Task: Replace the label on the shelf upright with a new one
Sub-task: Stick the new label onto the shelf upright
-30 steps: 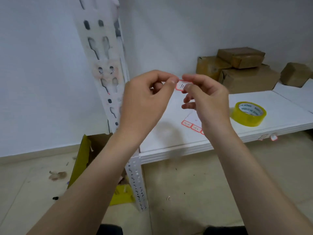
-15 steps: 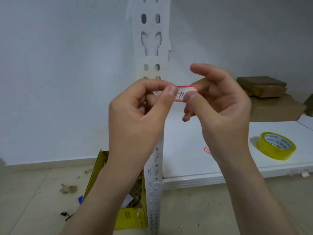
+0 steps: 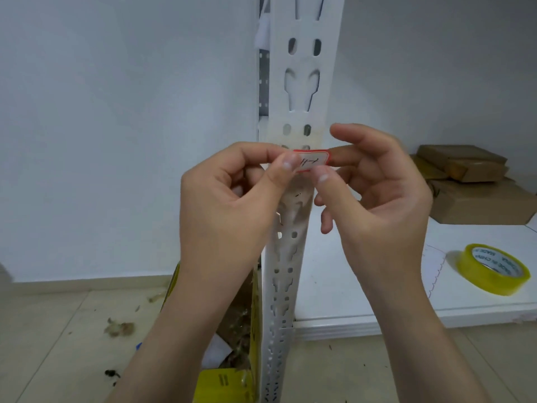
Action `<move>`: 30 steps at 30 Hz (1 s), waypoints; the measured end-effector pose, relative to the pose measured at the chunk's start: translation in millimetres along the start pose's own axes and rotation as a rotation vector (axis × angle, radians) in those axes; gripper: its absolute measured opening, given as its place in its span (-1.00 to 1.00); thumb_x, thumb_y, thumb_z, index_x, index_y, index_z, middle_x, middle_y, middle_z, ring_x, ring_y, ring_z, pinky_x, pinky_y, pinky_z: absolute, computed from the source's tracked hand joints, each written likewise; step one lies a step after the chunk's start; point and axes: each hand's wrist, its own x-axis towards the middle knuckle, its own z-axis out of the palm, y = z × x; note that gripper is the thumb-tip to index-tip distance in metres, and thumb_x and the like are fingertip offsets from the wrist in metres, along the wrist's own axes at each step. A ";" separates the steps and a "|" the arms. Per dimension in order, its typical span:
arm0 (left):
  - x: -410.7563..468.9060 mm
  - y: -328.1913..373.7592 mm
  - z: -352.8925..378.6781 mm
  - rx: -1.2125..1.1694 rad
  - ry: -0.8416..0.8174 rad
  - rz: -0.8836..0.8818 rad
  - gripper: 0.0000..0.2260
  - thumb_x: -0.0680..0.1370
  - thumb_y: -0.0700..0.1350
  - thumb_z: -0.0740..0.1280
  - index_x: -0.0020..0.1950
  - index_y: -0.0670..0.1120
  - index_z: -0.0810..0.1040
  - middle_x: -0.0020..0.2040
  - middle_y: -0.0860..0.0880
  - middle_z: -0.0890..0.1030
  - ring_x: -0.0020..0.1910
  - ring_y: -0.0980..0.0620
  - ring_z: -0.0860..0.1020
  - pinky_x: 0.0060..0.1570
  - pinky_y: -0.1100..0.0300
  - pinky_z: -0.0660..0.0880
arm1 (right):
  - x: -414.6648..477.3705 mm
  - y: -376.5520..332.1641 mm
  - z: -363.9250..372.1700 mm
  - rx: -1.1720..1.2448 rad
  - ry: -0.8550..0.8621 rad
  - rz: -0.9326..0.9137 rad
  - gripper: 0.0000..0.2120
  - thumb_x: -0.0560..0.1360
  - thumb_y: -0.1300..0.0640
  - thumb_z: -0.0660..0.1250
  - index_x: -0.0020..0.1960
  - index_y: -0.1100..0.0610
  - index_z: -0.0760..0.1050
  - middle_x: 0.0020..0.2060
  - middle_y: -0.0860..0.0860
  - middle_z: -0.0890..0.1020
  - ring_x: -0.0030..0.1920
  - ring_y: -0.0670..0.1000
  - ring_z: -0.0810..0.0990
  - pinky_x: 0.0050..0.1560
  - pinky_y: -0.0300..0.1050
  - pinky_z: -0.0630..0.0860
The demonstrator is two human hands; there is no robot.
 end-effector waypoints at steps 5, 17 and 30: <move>8.4 -4.6 -10.0 -0.012 0.004 -0.012 -0.94 0.54 0.00 0.46 -0.13 0.14 0.67 -0.40 -0.12 0.53 -0.50 0.13 0.39 -0.49 0.36 0.37 | 4.6 5.7 2.4 -0.087 0.094 0.030 -0.85 0.51 0.14 0.52 0.06 0.04 0.64 -0.26 0.11 0.63 -0.31 0.11 0.53 -0.36 -0.13 0.50; 11.4 1.9 -10.6 -0.046 0.018 -0.083 -0.86 0.40 0.18 0.38 -0.14 0.22 0.70 -0.33 -0.19 0.58 -0.49 0.16 0.36 -0.48 0.39 0.37 | 9.8 3.2 3.3 -0.064 0.065 0.088 -0.87 0.52 0.17 0.51 -0.20 0.03 0.69 -0.41 0.11 0.58 -0.46 -0.10 0.38 -0.42 -0.30 0.36; 8.4 4.7 -8.9 -0.013 0.040 -0.130 -0.93 0.35 0.21 0.41 -0.26 0.29 0.68 -0.29 -0.21 0.58 -0.46 0.08 0.37 -0.51 0.35 0.38 | 9.8 -1.8 4.0 0.065 0.033 0.106 -0.87 0.54 0.21 0.40 -0.19 0.10 0.60 -0.47 -0.17 0.53 -0.50 -0.16 0.43 -0.45 -0.37 0.35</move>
